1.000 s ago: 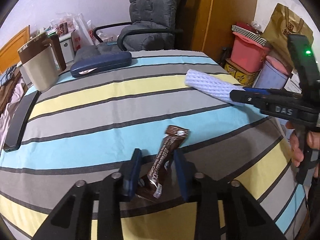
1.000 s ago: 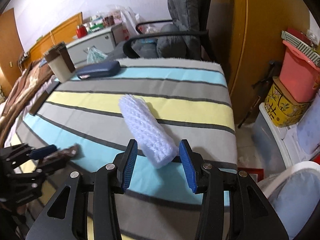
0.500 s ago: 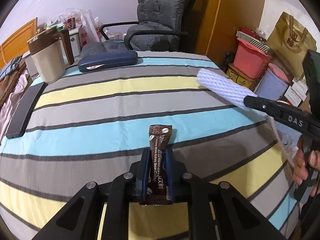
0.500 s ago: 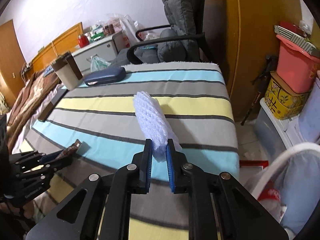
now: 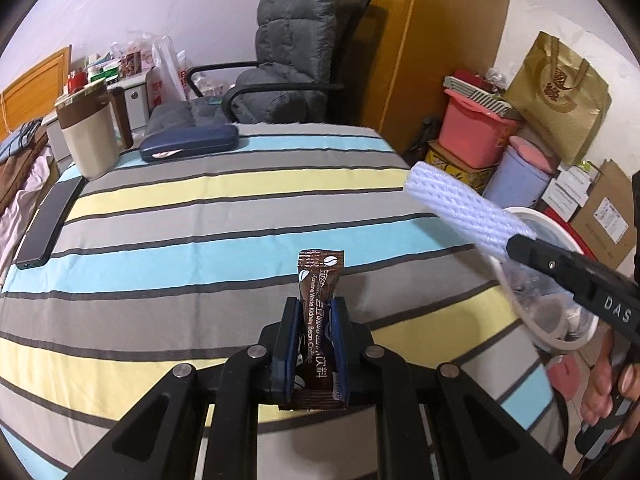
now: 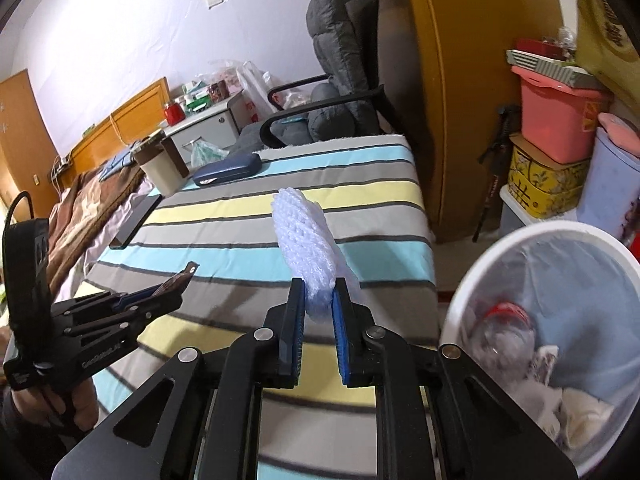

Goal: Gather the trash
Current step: 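Carry the brown wrapper and mesh sleeve to the bin and open both tools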

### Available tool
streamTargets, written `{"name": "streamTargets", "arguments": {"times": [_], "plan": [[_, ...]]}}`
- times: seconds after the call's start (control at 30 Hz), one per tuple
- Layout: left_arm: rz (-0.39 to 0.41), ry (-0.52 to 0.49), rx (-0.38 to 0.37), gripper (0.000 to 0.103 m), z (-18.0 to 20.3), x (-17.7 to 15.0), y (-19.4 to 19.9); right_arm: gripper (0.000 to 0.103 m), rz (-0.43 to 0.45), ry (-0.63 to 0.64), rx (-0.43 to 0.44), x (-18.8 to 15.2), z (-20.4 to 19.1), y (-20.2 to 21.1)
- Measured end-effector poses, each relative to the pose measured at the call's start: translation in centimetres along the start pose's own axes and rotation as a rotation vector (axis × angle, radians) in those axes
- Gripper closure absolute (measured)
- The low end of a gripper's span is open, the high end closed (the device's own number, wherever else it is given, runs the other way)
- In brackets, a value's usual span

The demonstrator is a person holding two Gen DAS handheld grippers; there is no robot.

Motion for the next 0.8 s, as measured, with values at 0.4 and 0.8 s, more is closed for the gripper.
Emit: {"name": "streamTargets", "arguments": {"times": [0.4, 0.8], "plan": [[-0.001, -0.073, -0.074, 0.087, 5.9, -0.1, 0.1, 0.087, 0.046, -0.062, -0.051, -1.2, 2.6, 3.3], [-0.006, -0.152, -0.149, 0.087, 12.0, 1.1, -1.3, 0.087, 0.072, -0.138, -0.144, -2.4, 7.1, 5.6]]}}
Point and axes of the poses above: each gripper's, at about its wrist camera, not at the fingertips, and y roughly against the way its jaws point, z to its right, x to its top, the point moved 8 cm from there along -y, roughly the way its jaws point, and after that the axes turned 10 degrees about -x, right-handed, at the moved point
